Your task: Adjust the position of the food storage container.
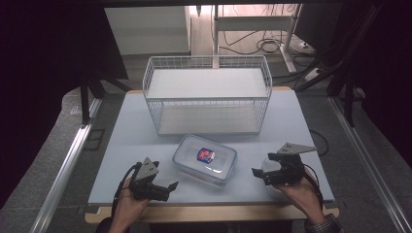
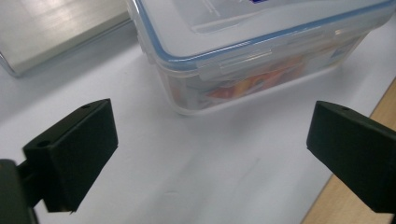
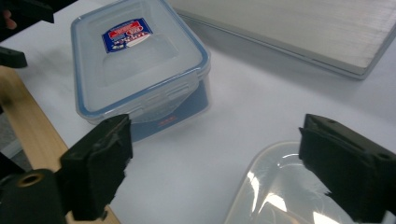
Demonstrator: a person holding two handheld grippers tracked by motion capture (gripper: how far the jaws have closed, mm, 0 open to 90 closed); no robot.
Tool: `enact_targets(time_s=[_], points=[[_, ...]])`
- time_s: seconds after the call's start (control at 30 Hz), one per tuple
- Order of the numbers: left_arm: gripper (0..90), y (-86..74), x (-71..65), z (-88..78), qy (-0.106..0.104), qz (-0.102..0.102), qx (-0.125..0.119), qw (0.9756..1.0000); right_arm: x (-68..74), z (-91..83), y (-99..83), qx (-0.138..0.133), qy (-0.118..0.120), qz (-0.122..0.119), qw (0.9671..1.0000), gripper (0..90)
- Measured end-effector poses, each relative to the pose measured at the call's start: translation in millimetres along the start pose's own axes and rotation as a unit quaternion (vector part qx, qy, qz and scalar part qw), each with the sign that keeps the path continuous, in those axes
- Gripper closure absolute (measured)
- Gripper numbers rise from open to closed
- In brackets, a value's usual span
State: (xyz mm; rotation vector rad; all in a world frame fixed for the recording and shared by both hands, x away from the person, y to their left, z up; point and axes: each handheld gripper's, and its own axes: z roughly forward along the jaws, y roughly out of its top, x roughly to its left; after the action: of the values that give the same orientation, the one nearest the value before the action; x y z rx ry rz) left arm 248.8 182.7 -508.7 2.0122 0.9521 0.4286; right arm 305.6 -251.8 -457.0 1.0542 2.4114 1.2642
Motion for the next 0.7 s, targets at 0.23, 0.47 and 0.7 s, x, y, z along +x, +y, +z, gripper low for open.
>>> enact_targets(time_s=[0.23,0.47,0.7], points=[[4.5,-0.2,-1.6,-2.7,0.006,0.007,0.001,1.0,7.1,0.8,0.0,0.004,-0.028,-0.033,0.9991,25.9],[4.5,0.2,-0.9,-3.9,0.009,-0.001,0.001,1.0,7.7,2.8,-2.0,0.022,-0.016,-0.043,0.9987,39.8],[5.5,0.3,-0.6,-4.6,0.013,-0.004,0.006,0.9999,14.0,-7.4,-3.3,0.044,-0.016,-0.078,0.9958,78.1]])
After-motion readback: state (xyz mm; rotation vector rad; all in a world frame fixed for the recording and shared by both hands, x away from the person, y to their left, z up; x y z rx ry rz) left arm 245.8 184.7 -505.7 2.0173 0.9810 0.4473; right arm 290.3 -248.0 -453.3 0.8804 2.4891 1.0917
